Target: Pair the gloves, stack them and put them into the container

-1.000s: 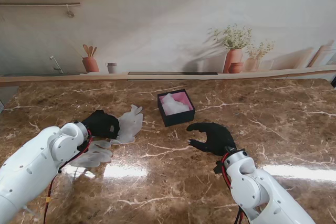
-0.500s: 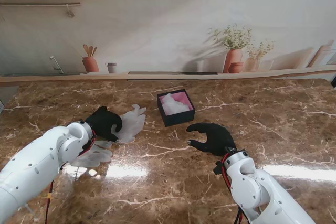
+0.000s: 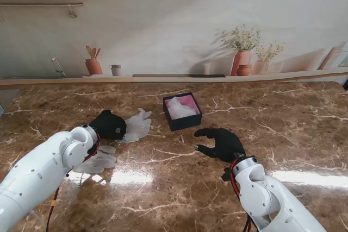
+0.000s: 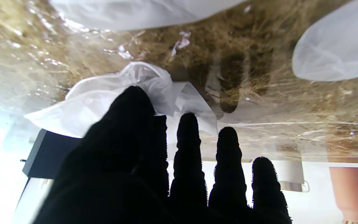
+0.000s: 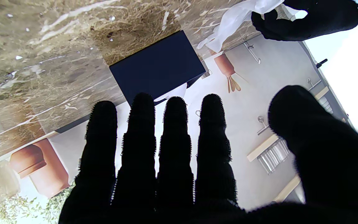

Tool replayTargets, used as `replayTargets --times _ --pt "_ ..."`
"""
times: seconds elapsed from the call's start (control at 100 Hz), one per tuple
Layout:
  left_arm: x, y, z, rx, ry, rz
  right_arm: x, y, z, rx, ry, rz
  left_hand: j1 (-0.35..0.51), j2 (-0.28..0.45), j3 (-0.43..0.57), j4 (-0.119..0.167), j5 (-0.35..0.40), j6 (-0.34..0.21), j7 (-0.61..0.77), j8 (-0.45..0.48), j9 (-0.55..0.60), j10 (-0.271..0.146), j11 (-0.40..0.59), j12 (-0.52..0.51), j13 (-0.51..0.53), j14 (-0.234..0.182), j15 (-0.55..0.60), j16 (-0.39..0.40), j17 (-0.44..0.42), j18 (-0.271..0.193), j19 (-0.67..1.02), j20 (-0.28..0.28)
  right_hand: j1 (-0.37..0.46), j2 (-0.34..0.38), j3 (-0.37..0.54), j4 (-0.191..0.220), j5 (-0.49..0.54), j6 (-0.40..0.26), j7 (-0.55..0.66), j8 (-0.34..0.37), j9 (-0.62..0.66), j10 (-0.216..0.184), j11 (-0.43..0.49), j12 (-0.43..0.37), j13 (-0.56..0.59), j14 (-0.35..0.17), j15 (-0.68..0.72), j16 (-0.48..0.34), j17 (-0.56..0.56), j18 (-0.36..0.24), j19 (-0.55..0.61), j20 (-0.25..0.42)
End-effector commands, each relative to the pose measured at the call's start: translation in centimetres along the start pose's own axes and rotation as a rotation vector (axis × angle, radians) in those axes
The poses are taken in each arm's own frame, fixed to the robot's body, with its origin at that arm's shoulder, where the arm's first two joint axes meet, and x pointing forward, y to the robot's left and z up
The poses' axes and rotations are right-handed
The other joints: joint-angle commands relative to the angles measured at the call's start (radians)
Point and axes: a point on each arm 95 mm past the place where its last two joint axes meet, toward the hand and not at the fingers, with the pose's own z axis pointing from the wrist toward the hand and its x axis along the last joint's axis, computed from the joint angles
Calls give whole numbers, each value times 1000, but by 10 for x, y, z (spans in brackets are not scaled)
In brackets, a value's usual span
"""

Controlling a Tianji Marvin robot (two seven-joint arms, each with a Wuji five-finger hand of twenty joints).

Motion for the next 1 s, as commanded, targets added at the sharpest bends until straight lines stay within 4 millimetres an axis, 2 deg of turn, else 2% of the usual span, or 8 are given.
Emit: replayTargets --times 0.0,0.03,0.07,0.2,0.5,0.73,0.87,0.99 --pt "5 22 -9 -34 2 -10 0 -4 -3 18 -6 5 108 118 -107 38 8 -51 29 158 126 30 87 63 21 13 33 19 -8 -14 -10 28 -46 14 27 12 17 -5 7 12 19 1 -1 16 23 0 3 24 4 -2 29 23" --pt "6 19 -11 -22 2 -21 1 -4 -3 17 -4 4 284 209 -420 94 -4 -54 33 204 127 30 91 66 19 13 33 20 -7 -17 -16 30 -44 14 28 12 19 -4 8 12 21 0 -1 17 24 0 4 24 4 -1 29 23" --pt "8 14 -14 -9 2 -34 2 -4 -3 17 0 2 317 235 -485 104 -15 -57 48 243 132 31 96 72 18 12 33 20 -10 -21 -21 29 -43 13 29 12 20 -2 8 13 22 2 0 17 24 0 4 24 4 0 29 23" --pt "13 -1 -23 -4 22 -70 8 -4 0 -1 26 -10 321 257 -503 103 -22 -61 41 342 145 25 95 87 25 15 33 24 -13 -25 -35 38 -23 -11 35 10 23 4 11 13 35 0 7 21 35 0 10 27 10 3 36 25" --pt "30 -19 -37 32 81 -156 32 -20 12 4 148 -112 322 258 -504 102 -19 -59 38 393 191 39 91 85 67 36 44 36 -12 -18 -23 61 60 -188 40 -34 -100 83 -67 -20 24 -18 66 93 75 -13 127 135 25 17 135 117" --pt "53 -39 -53 48 149 -243 59 -35 26 -14 270 -216 324 254 -502 104 -13 -53 27 394 217 45 101 101 88 49 44 41 -11 -7 -17 66 9 -377 206 -95 -278 152 -170 -54 -165 -29 65 117 -41 -38 152 176 -29 -6 92 174" --pt "68 -47 -62 49 199 -328 70 -45 35 -28 318 -248 328 252 -498 107 -11 -43 19 391 218 52 100 112 84 54 34 40 -16 -6 -22 64 -4 -417 247 -110 -358 187 -209 -52 -261 -26 87 121 -86 -47 163 175 -46 -9 66 184" --pt "77 -49 -66 39 234 -350 76 -53 44 -105 338 -260 326 252 -497 108 -11 -42 12 391 221 51 98 120 90 57 32 42 -16 -2 -22 64 7 -412 257 -114 -349 183 -190 -28 -267 -28 127 122 -77 -57 184 173 -29 -13 69 195"
